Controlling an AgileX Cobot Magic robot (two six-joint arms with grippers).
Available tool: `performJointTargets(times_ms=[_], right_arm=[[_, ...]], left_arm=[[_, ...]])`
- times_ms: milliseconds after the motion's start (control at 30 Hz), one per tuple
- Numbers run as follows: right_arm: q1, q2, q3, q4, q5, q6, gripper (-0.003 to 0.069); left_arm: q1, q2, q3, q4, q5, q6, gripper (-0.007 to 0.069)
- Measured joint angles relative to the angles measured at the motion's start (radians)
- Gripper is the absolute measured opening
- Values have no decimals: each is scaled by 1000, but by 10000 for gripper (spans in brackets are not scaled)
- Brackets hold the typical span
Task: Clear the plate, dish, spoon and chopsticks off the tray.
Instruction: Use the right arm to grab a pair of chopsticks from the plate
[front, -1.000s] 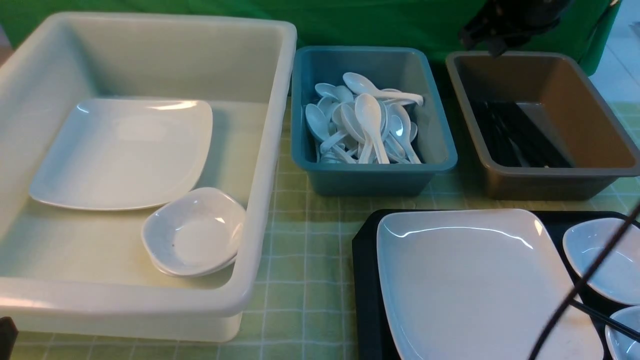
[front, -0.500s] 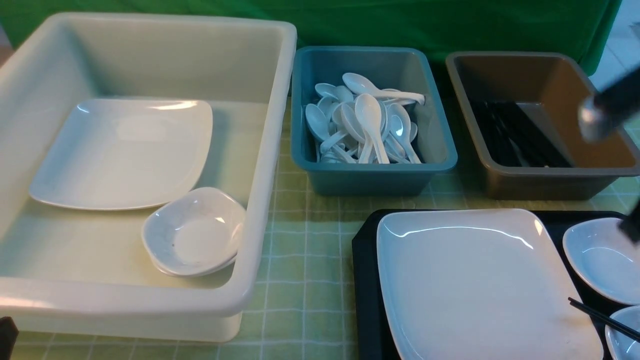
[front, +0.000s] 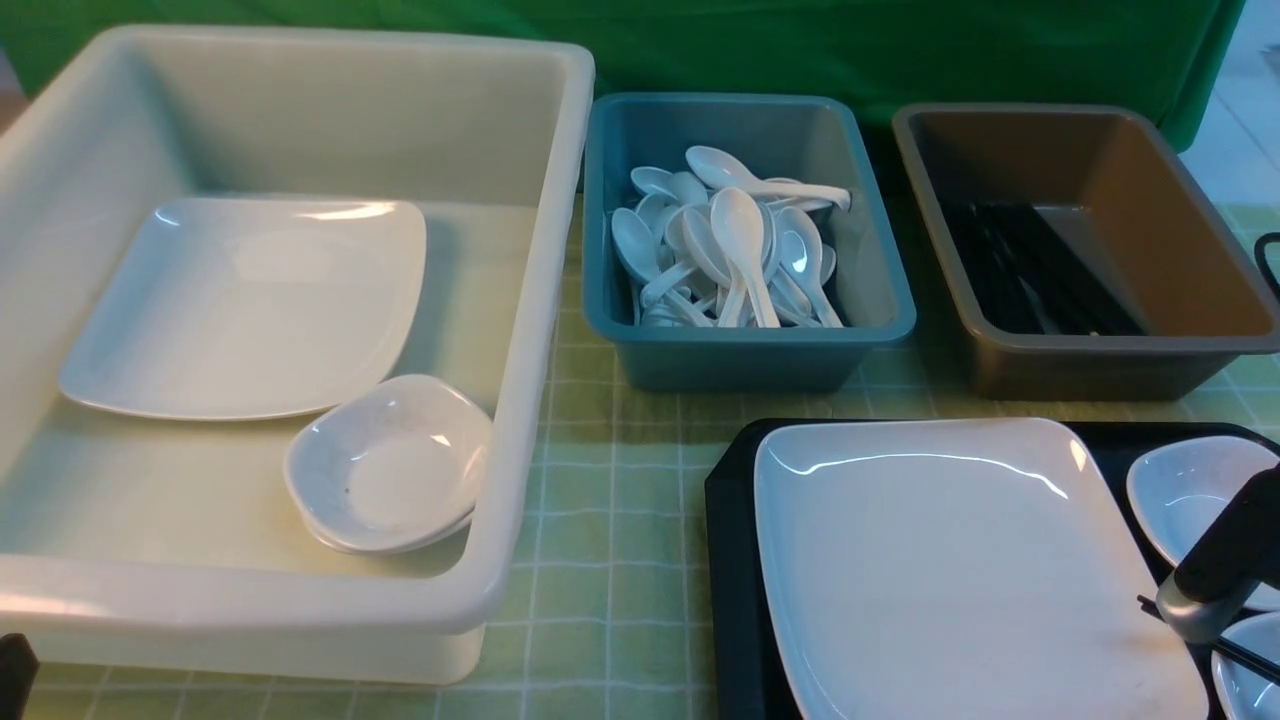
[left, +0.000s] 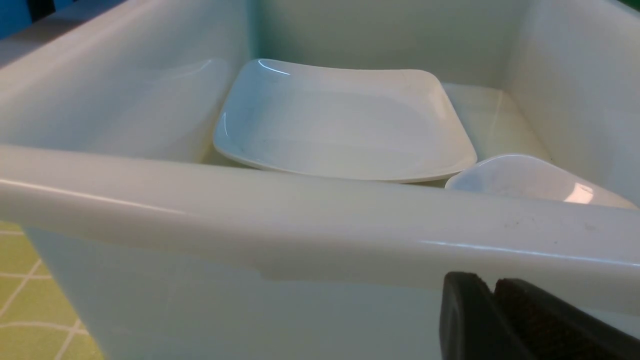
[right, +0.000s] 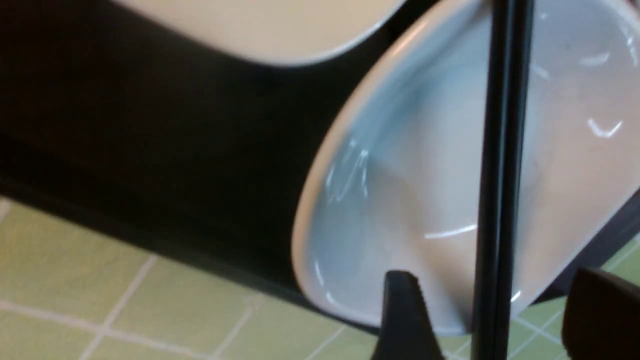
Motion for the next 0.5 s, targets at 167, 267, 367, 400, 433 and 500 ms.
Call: performJointTargets(times_ms=[167, 267, 367, 400, 433, 500], right_arm=[[-54, 94, -1, -5, -42, 4, 407], [-74, 156, -15, -9, -46, 7, 407], [-86, 202, -42, -12, -54, 16, 407], [-92, 218, -50, -15, -58, 20, 407], [-96, 236, -53, -21, -61, 21, 407], [-104, 256, -53, -29, -58, 23, 407]], left_arm=[[0, 0, 0, 0, 0, 0, 69], [0, 0, 0, 0, 0, 0, 73], [0, 0, 0, 0, 0, 0, 75], [0, 0, 0, 0, 0, 0, 75], [0, 0, 0, 0, 0, 0, 77], [0, 0, 0, 0, 0, 0, 80]])
